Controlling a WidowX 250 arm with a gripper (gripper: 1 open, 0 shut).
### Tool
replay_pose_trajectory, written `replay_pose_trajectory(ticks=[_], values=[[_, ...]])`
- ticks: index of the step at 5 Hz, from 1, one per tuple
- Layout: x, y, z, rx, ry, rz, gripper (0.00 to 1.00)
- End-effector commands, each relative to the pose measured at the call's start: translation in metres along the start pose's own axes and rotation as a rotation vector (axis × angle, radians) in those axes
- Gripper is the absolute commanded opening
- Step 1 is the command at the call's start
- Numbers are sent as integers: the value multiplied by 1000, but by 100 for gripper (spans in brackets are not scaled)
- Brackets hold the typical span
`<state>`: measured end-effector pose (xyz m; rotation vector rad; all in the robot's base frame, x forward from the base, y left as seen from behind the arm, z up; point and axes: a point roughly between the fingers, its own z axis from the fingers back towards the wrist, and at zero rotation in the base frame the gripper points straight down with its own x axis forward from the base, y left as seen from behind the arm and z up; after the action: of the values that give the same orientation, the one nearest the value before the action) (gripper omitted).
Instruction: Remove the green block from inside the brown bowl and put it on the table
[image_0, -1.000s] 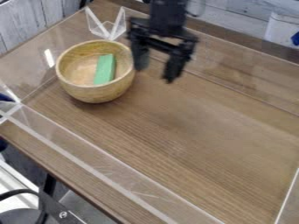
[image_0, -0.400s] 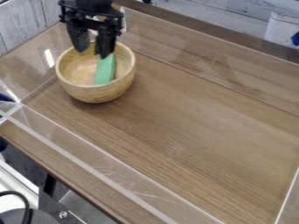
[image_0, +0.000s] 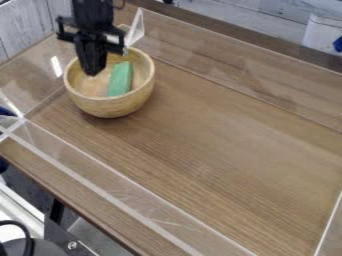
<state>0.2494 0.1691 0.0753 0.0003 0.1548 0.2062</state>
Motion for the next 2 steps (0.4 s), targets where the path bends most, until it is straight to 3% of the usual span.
replay_pose_trajectory(ticks=[1,2], values=[[13,14,3,31,-46,17,0],[18,18,-10,29,-30,20,0]])
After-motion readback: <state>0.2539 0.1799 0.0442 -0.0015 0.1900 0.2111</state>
